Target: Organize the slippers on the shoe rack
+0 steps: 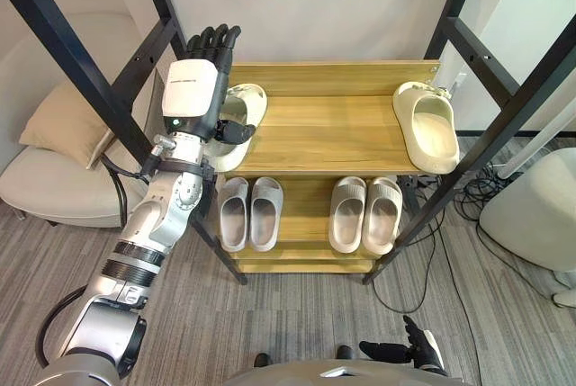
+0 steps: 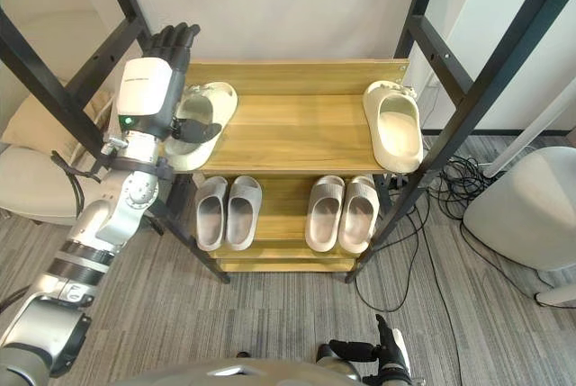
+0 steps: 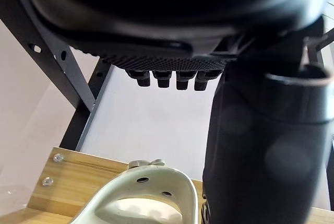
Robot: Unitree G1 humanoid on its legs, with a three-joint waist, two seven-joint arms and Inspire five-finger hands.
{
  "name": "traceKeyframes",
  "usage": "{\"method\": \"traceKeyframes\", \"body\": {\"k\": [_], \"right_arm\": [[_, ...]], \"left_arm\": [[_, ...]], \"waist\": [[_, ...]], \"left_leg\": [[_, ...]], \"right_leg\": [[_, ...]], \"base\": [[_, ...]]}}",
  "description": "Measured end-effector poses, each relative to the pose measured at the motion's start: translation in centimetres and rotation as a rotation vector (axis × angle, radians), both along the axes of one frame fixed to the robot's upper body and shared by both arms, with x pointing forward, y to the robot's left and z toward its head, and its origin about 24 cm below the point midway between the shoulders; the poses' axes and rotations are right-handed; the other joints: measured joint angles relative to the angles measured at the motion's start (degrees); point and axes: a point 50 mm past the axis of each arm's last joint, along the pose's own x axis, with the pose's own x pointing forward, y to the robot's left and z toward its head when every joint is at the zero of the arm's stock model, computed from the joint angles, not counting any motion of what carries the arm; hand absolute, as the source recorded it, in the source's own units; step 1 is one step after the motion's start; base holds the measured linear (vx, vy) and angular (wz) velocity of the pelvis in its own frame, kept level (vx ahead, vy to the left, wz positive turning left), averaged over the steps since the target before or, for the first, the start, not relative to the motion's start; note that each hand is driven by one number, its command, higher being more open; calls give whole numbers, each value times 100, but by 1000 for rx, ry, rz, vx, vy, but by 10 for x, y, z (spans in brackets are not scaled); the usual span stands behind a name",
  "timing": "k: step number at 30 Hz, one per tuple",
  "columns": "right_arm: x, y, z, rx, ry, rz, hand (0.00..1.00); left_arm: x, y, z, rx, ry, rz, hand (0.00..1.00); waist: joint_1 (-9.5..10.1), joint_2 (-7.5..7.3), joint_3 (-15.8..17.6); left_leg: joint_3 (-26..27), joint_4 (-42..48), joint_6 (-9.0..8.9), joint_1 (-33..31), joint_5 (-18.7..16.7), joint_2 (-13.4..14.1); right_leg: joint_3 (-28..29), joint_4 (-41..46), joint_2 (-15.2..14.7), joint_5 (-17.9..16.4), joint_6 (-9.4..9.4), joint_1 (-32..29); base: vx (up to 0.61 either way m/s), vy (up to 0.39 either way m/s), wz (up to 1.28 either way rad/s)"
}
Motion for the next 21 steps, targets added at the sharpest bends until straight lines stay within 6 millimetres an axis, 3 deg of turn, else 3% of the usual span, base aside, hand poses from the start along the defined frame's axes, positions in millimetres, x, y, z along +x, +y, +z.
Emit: {"method": "traceKeyframes", "body": {"k": [21], "right_arm": [[0, 1, 0, 0, 3, 0, 100]], "left_arm": [[0, 7, 3, -115, -1, -6, 100]], "waist": [[24, -18, 37]], "left_leg": [[-68, -22, 10, 25, 8, -17]], "right_leg": [[-75, -1, -10, -7, -9, 48]], "base": [[-2, 3, 1]]}}
